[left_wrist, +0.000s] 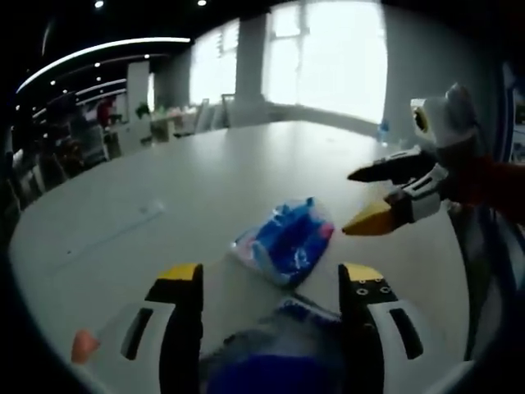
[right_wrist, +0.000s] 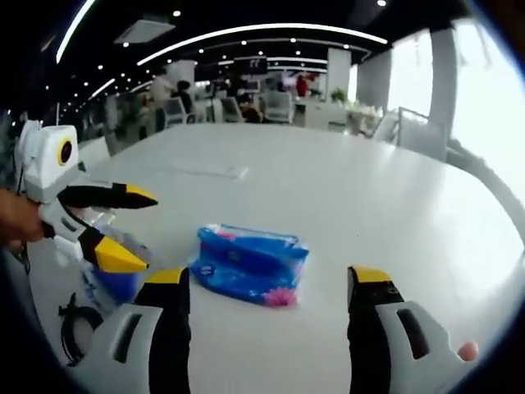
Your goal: Arrange the tabletop items into an orderly group along one side of the table until the central work area is clear of visible clutter.
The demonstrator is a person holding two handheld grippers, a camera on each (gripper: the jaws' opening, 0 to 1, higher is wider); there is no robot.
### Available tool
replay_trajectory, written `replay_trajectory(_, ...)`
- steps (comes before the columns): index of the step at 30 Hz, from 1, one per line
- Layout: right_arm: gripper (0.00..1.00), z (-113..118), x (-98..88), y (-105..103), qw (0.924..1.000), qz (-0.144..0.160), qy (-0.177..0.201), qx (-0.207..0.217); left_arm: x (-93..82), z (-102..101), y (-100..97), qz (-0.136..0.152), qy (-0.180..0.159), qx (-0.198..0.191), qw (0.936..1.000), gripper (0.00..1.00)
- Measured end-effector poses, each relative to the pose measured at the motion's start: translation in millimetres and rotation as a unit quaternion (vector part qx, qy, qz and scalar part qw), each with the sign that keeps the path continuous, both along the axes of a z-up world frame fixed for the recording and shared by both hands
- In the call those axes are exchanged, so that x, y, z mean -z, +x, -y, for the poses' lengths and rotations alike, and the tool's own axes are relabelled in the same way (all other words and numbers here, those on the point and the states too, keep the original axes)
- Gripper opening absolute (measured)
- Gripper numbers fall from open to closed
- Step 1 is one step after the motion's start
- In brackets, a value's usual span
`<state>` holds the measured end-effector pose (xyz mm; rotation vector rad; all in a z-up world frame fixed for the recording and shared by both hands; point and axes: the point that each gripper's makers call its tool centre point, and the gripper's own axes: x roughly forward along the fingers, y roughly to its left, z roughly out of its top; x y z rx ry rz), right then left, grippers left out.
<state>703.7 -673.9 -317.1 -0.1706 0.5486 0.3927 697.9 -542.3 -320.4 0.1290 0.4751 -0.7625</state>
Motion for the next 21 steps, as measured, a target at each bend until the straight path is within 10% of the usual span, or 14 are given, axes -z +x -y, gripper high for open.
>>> replay_trajectory(21, 0.77, -37.8, -27.6, -33.1, 0.9988, 0.022, -0.015, -0.041, -32.5, -17.4, -39.6, 0.035, -0.014, 0.02, 0.9991, 0.67)
